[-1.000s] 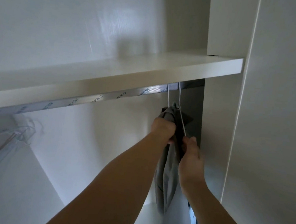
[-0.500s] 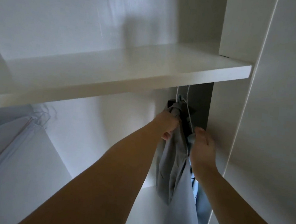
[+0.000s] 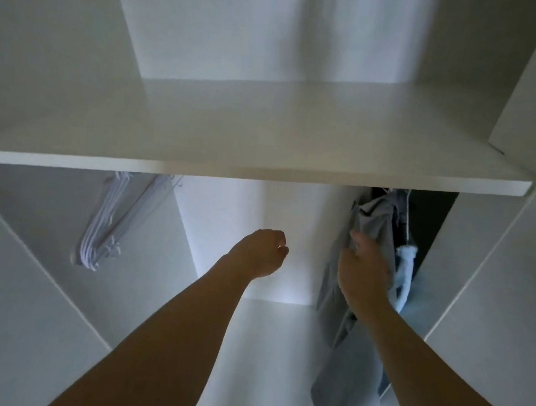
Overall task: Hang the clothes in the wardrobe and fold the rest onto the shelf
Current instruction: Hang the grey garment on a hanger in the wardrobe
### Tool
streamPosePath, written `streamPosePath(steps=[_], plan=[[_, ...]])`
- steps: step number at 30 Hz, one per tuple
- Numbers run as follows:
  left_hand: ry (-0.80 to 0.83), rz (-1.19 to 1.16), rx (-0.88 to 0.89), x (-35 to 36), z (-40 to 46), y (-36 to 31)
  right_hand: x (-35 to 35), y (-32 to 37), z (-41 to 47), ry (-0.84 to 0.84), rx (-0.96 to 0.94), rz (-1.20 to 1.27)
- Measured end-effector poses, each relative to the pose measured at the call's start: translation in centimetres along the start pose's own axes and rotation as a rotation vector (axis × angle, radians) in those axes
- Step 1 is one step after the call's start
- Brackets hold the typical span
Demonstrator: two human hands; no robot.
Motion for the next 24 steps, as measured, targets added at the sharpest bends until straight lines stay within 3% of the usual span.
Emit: streamPosePath(steps=[8,13,19,24], plan=[[-0.181,-0.046,-0.271,-5.5,-8.0,15.1,14.7,7.7,-1.7,0.315,-0.119,-0.042],[-0.248,-0.065,-0.322,-8.7,-9.9,22.3,22.0,11.1,-2.1,0.400,-0.124,-0.015],[-0.195,0.005,-0.247,-8.0,-9.0,26.3,25.0,11.7,-2.4,0.366,-0.102,-0.061],[-0.083,0.049,-0.033,-5.0,-5.2,23.4,22.4,7.7,-3.8,0.213,0.018,-0.163]])
Point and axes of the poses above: each hand's wrist, its own z-axis towards the middle knuckle, its own x-axis out of the palm, y = z × x, the point moved 10 cm from there along z, towards the middle knuckle, and after that the axes turned 3 degrees about y, right-handed, at the moved point
